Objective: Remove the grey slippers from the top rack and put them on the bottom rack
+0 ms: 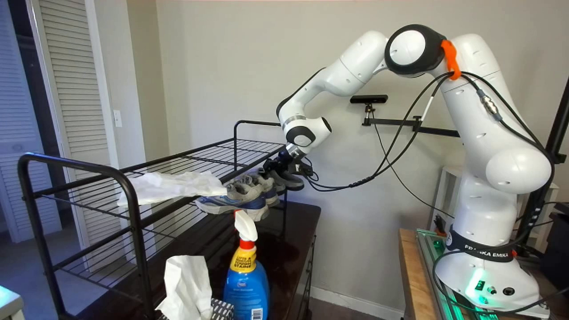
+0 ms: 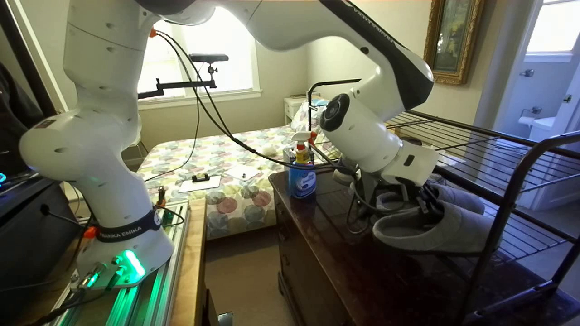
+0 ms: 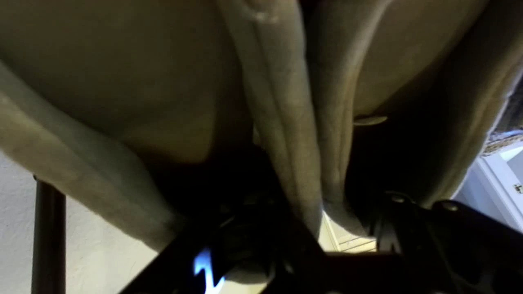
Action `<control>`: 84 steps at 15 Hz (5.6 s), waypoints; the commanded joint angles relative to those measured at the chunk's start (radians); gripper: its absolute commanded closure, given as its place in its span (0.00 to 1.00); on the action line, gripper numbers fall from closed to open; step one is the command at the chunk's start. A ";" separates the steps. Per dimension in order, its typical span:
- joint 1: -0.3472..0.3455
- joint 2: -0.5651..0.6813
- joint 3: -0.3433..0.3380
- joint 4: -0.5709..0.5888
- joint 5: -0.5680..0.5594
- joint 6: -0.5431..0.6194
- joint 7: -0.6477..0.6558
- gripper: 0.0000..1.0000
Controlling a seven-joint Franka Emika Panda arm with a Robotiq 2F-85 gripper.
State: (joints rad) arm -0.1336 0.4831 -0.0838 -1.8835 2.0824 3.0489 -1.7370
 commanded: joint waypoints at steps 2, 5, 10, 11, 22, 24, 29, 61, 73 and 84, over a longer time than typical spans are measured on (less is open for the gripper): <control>0.002 0.005 -0.005 0.018 0.010 0.011 0.002 0.17; -0.017 -0.018 0.024 -0.038 -0.072 0.059 0.057 0.00; -0.084 -0.112 0.085 -0.235 -0.313 0.016 0.165 0.00; -0.089 -0.134 0.081 -0.262 -0.348 0.011 0.172 0.00; -0.102 -0.285 0.051 -0.409 -0.613 -0.085 0.374 0.34; -0.097 -0.278 0.049 -0.408 -0.642 -0.092 0.444 0.49; -0.089 -0.267 0.058 -0.382 -0.636 -0.081 0.502 0.84; -0.089 -0.105 0.085 -0.120 -0.689 -0.044 0.202 0.99; -0.055 -0.053 0.073 -0.079 -0.704 0.000 0.102 0.65; 0.043 -0.208 -0.080 -0.369 -1.144 0.041 0.541 0.00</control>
State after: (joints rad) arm -0.1075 0.3735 -0.1227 -2.1118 1.1185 3.0981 -1.3528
